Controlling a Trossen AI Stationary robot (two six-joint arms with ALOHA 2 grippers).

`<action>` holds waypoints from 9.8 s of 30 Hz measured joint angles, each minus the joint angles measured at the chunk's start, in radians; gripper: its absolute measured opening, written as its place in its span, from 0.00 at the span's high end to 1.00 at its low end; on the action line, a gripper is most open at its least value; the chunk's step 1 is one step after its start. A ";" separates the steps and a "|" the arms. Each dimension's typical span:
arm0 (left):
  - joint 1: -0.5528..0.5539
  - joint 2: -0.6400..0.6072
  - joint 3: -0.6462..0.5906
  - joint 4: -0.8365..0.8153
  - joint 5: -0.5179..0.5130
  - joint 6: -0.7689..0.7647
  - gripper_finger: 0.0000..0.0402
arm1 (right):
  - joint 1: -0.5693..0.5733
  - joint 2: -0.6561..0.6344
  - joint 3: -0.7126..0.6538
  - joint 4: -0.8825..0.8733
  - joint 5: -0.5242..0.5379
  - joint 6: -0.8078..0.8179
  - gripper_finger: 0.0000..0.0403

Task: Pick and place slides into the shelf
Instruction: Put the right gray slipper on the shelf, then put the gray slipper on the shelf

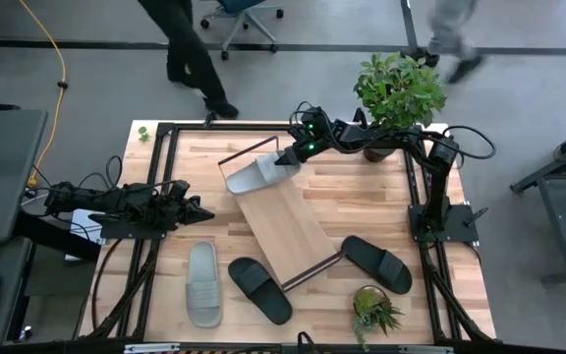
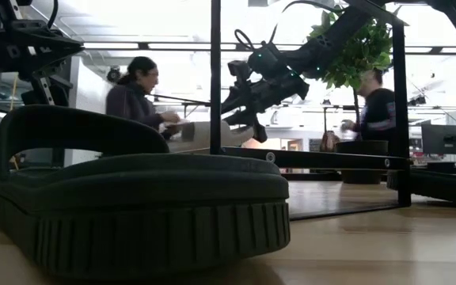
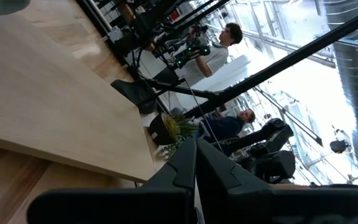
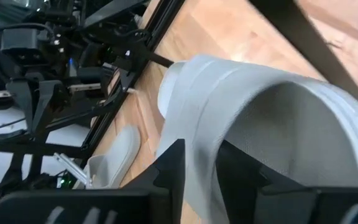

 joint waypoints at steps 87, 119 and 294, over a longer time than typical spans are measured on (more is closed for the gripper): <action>0.000 0.052 0.092 -0.266 0.338 -0.121 1.00 | 0.272 -0.449 0.000 -0.474 0.100 -0.175 0.73; -0.001 0.521 0.103 -0.107 0.744 -0.084 0.64 | 0.447 -0.507 -0.001 -0.570 0.358 -0.135 0.73; 0.209 0.949 0.311 0.375 -0.119 -0.468 0.98 | 0.425 -0.507 -0.651 0.511 0.636 0.610 0.63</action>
